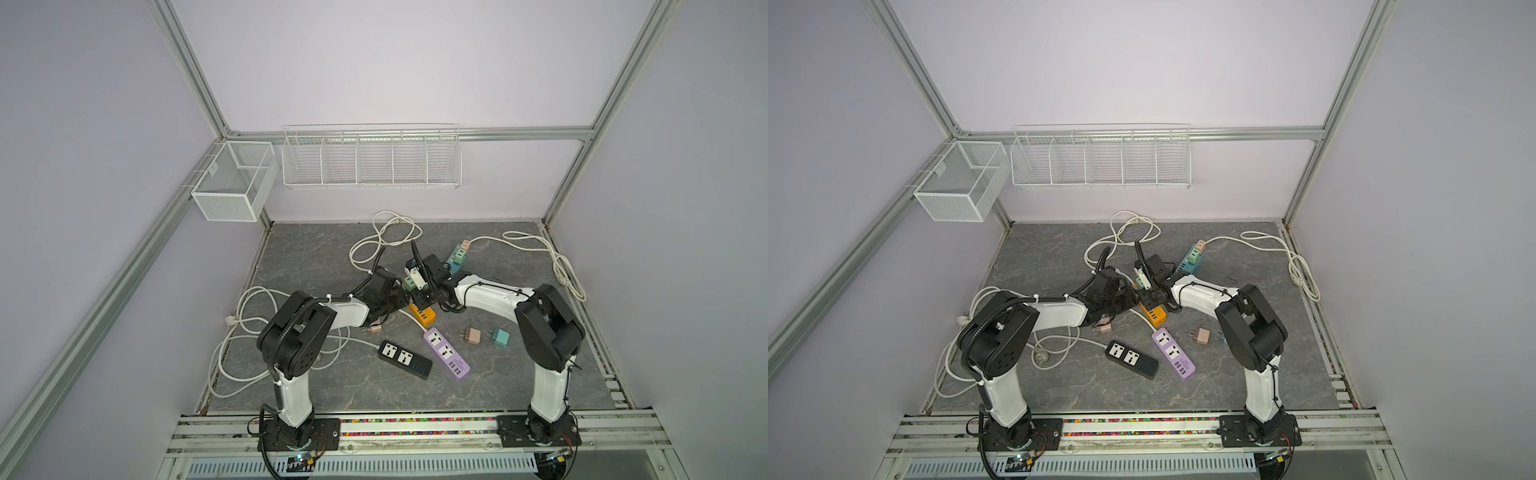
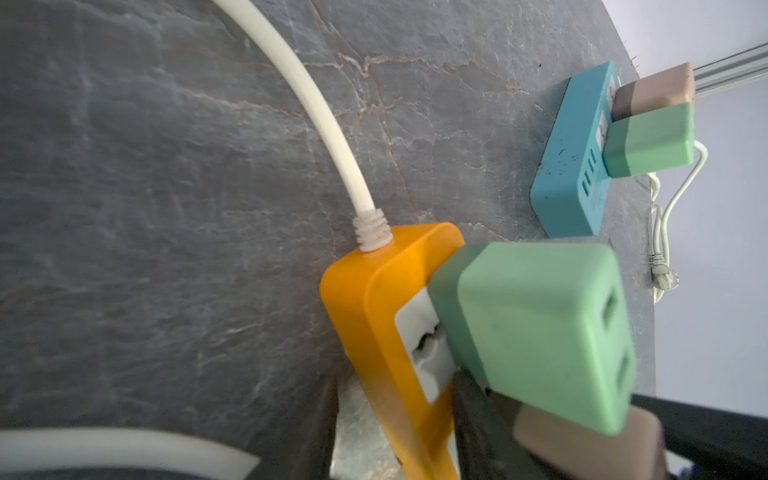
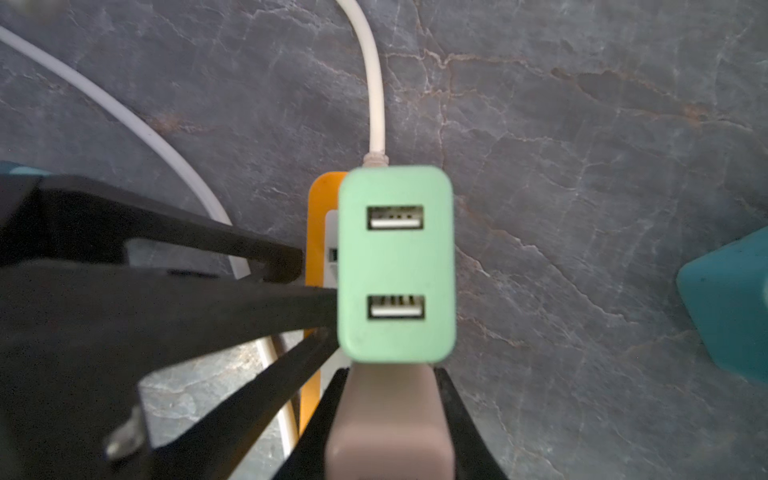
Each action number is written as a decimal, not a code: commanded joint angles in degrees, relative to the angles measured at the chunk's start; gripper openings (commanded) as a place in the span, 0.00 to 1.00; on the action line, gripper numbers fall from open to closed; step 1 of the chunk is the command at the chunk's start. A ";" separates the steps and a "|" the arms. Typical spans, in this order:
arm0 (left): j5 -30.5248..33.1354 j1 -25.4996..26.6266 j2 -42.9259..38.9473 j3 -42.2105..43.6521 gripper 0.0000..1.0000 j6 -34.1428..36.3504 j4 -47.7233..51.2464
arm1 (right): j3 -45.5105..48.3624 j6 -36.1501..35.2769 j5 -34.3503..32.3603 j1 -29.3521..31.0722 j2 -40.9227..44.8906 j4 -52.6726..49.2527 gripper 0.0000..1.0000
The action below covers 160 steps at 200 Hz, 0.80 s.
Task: Pull the plug off the socket
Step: 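Close the right gripper on the pink plug in the orange strip, then pull the pink plug out with the right gripper while the left holds the strip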
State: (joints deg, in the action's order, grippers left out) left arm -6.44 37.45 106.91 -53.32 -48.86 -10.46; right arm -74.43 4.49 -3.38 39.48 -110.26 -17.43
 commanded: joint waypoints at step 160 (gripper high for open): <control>0.58 1.66 -7.88 5.88 0.55 7.97 1.15 | 15.43 13.80 10.37 -6.06 23.45 3.11 0.18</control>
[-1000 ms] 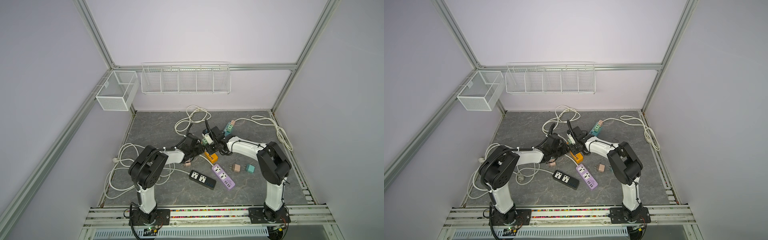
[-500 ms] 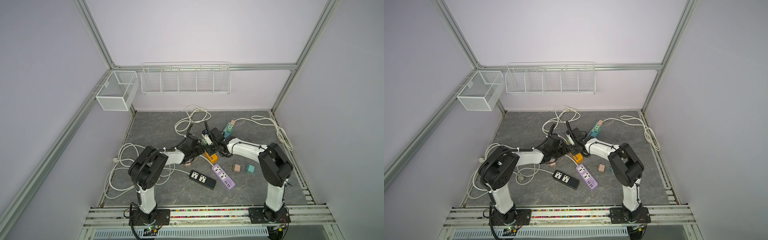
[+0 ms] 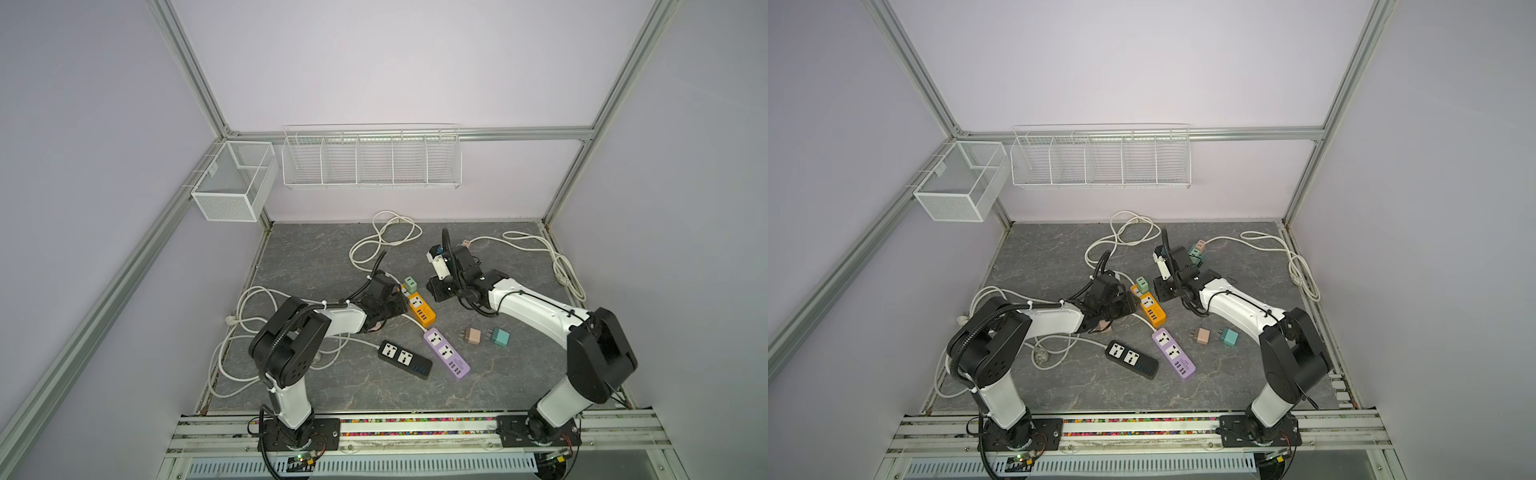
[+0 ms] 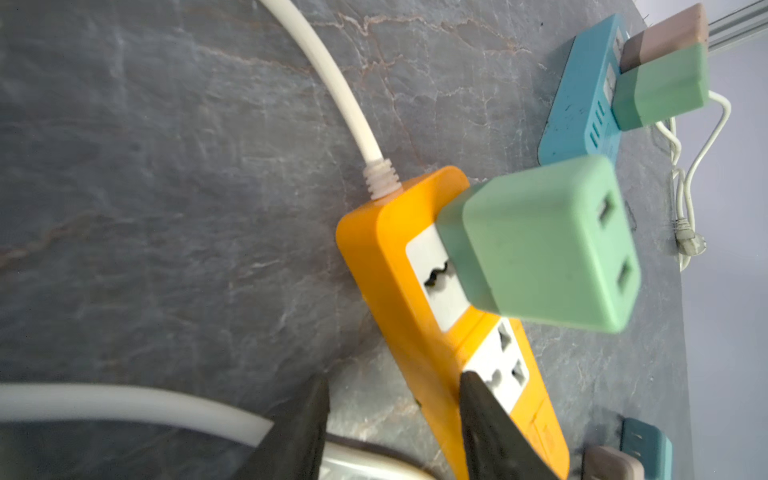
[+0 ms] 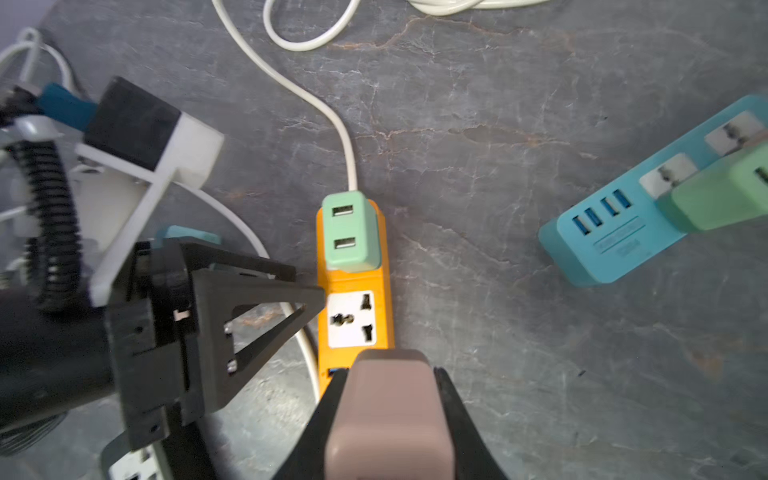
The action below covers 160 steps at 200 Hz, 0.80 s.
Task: Pull the plug off the socket
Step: 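Pull the pink plug out with the right gripper while the left holds the strip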
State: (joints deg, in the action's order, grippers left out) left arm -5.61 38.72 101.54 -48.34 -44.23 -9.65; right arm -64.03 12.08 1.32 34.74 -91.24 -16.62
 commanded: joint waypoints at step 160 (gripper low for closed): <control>-5.77 3.51 -7.85 3.63 0.68 9.06 -7.76 | 23.82 22.89 12.71 -12.20 20.43 11.02 0.18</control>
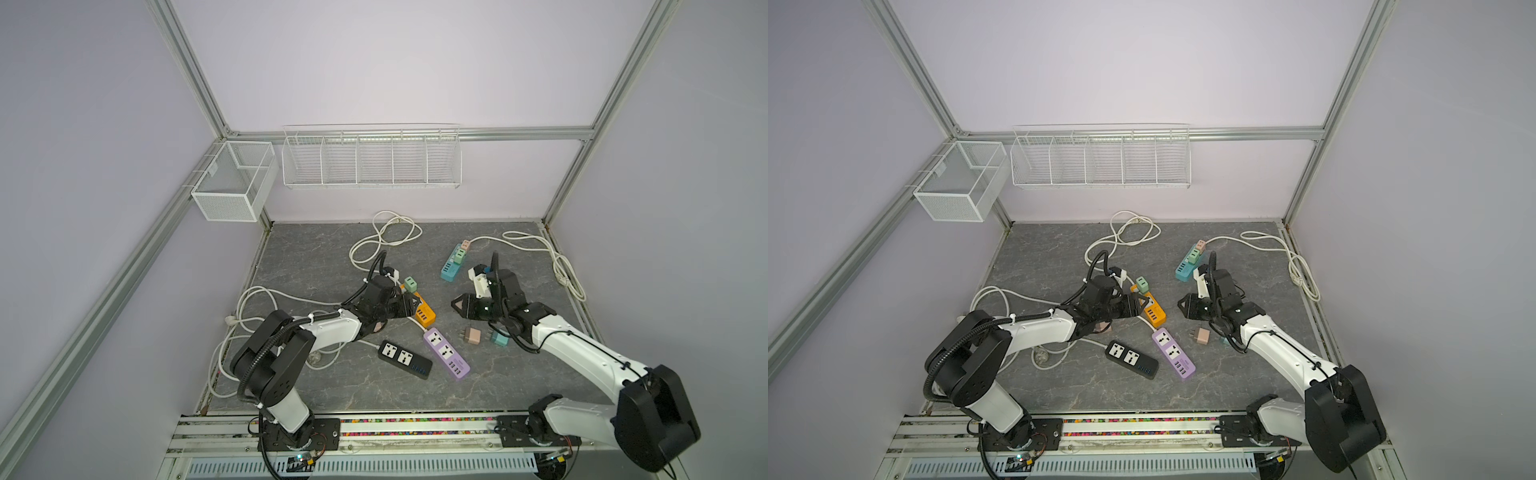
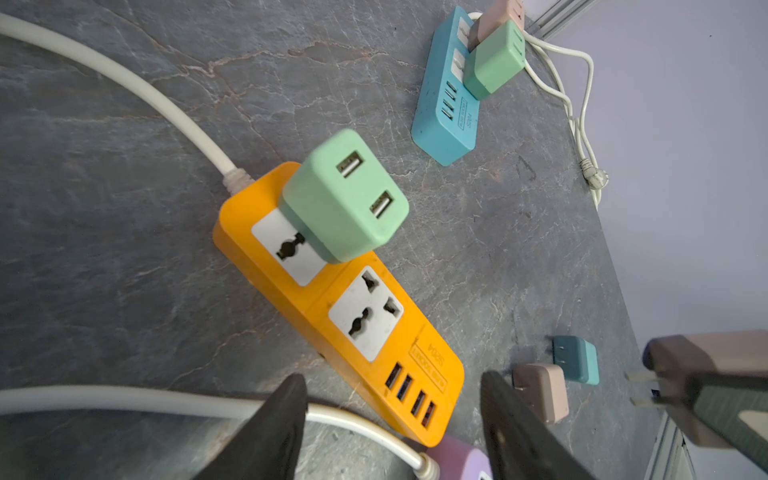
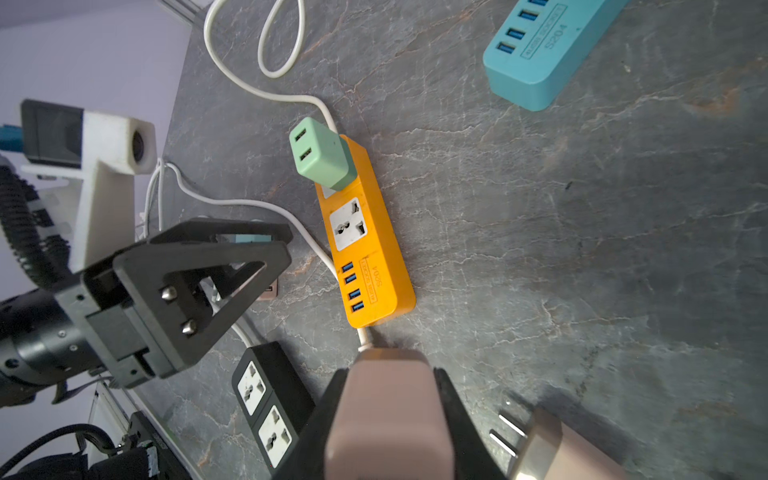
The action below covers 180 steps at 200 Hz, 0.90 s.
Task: Pull the plug off the socket
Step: 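Pull the pink plug out with the right gripper while the left holds the strip, then carry the pink plug away and set it on the table with the right gripper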
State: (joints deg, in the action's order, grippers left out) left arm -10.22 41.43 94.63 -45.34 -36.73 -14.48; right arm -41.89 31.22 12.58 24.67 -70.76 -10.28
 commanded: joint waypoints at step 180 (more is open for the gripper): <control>5.03 3.76 -1.90 0.33 0.79 4.52 -0.72 | 1.02 6.96 4.72 -6.65 -22.31 20.75 0.17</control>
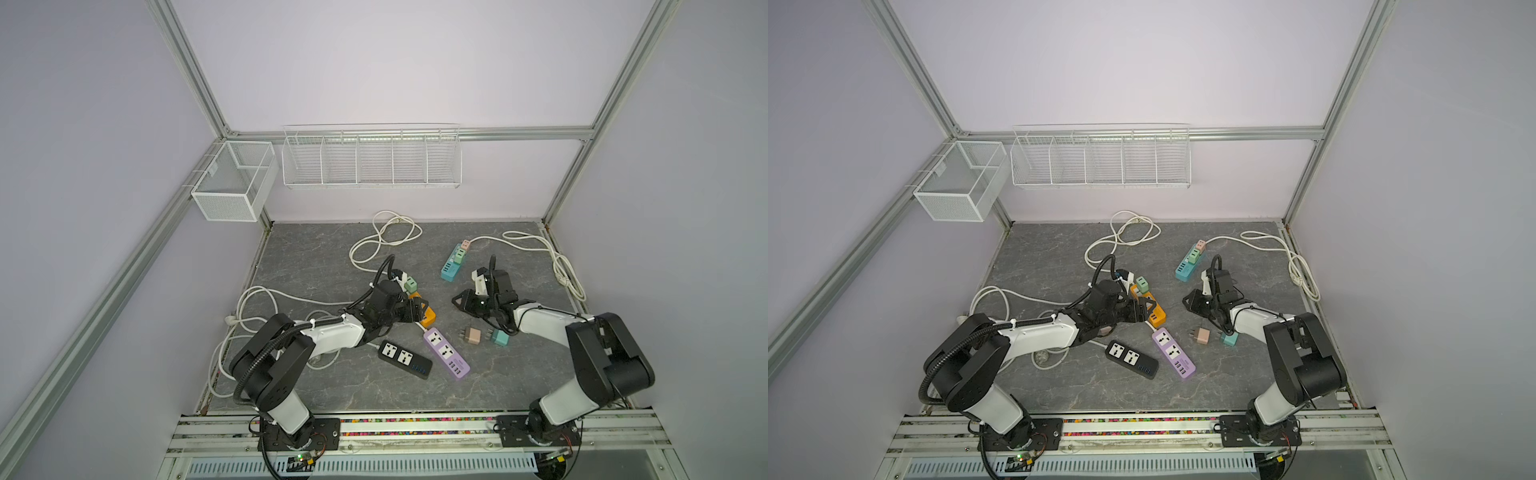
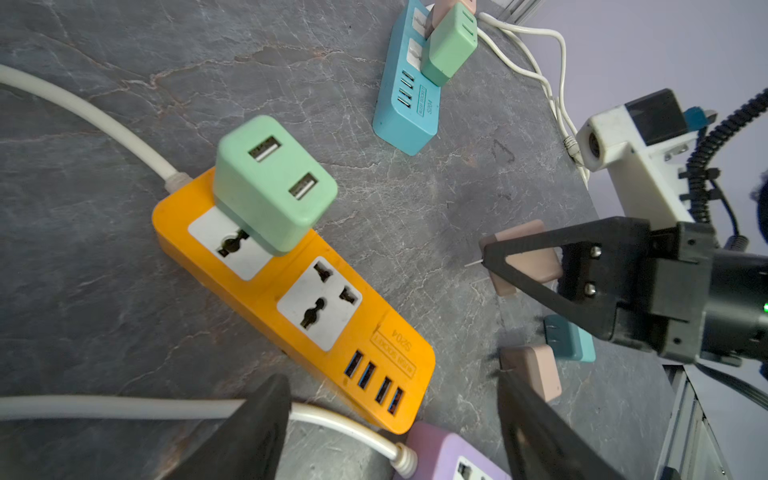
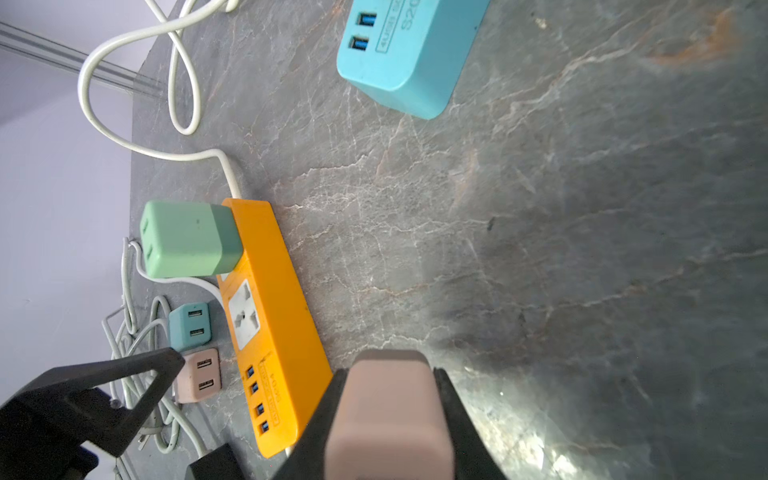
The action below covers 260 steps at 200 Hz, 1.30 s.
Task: Pull the plug off the socket
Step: 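Carry the pink plug away and set it on the table with the right gripper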
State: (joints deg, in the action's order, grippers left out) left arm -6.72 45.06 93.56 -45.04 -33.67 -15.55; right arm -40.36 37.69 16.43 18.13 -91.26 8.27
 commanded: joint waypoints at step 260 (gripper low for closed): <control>-0.40 -6.18 -2.99 4.43 0.80 -3.23 -4.03 | -9.61 -6.88 -16.07 3.88 9.92 -27.87 0.75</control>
State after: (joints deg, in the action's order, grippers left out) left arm -5.08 39.94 91.48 -41.67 -35.35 -16.62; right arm -46.83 34.00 5.28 19.44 -83.09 -12.27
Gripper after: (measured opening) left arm 0.804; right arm 0.740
